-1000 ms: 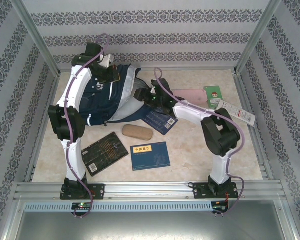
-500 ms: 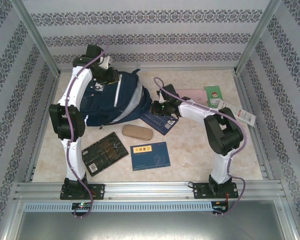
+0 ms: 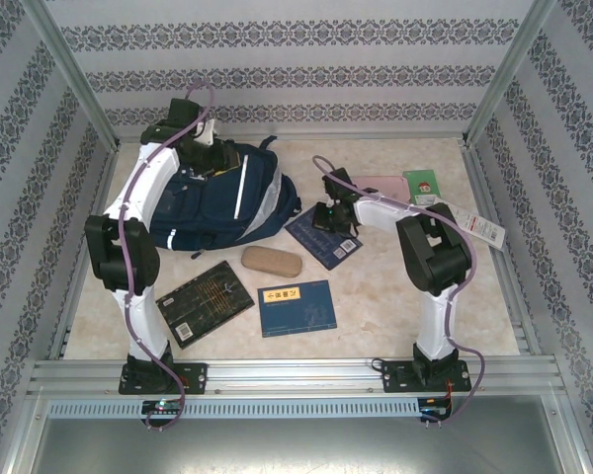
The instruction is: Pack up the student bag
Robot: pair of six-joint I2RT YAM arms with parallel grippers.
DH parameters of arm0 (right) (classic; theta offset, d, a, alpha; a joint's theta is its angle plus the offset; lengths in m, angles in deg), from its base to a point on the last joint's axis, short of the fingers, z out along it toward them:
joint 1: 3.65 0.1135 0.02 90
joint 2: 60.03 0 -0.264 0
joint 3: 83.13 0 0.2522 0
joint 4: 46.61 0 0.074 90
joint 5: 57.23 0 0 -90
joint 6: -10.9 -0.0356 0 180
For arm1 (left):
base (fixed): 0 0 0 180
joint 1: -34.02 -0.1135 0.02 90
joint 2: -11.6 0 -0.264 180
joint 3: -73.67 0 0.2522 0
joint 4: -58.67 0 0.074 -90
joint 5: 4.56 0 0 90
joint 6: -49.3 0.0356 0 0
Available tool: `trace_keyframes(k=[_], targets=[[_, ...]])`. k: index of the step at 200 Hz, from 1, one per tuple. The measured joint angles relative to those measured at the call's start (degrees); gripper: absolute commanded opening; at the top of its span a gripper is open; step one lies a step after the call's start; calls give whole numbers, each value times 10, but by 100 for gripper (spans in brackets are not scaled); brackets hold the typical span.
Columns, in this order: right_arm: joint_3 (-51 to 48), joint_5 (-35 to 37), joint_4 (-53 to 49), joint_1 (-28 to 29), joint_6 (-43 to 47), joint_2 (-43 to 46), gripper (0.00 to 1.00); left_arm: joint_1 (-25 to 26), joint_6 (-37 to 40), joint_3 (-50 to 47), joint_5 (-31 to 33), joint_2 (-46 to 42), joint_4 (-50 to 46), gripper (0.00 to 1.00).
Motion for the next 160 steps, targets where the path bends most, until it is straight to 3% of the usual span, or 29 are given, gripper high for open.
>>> trace_keyframes(k=[37, 73, 97, 160], targets=[[-118, 40, 13, -30, -70, 91, 1, 61, -24, -24, -6, -2, 31, 34], [-161, 43, 13, -37, -96, 132, 17, 141, -64, -67, -5, -1, 73, 34], [-161, 47, -11, -36, -78, 150, 39, 193, -100, -85, -5, 15, 97, 34], [-171, 51, -43, -103, -14, 207, 52, 265, -202, -104, -8, 96, 164, 34]])
